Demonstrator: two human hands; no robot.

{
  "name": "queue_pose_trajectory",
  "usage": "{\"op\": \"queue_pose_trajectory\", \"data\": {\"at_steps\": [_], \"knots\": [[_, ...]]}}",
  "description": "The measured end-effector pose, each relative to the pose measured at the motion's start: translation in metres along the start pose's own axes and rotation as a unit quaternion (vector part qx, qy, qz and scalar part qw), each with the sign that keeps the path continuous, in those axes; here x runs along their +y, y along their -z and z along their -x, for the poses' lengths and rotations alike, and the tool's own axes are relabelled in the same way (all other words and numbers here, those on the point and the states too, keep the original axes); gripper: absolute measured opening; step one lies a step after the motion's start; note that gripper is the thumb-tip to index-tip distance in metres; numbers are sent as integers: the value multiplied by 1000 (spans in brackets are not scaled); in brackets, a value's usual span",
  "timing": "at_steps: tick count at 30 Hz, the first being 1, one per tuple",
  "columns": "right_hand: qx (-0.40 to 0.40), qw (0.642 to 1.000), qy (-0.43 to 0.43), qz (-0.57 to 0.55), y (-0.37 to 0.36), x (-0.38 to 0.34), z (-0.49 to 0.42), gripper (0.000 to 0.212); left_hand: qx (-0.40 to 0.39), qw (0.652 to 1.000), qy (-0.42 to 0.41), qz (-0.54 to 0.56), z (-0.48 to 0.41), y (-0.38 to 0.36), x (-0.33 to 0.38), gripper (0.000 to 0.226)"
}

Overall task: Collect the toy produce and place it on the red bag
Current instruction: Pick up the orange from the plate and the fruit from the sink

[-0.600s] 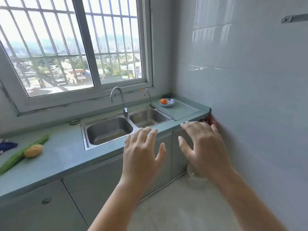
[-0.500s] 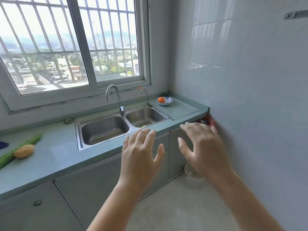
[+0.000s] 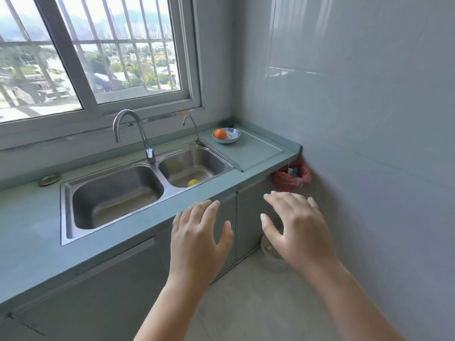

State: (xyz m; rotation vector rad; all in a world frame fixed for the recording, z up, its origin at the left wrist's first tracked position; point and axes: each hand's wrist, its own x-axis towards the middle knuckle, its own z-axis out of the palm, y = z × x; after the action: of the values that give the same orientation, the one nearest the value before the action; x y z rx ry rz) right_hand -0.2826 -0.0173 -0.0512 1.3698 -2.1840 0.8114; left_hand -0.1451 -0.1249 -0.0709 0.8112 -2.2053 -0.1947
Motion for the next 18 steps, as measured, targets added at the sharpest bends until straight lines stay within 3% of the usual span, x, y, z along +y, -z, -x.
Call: {"op": "queue_pose_trajectory", "data": {"at_steps": [10, 18], "knots": [[-53, 998, 13, 2, -123, 0, -128, 41, -13, 998, 65, 5, -113, -71, -111, 46], [-83, 996, -12, -8, -183, 46, -177, 42, -54, 995, 81, 8, -164, -132, -136, 39]]}}
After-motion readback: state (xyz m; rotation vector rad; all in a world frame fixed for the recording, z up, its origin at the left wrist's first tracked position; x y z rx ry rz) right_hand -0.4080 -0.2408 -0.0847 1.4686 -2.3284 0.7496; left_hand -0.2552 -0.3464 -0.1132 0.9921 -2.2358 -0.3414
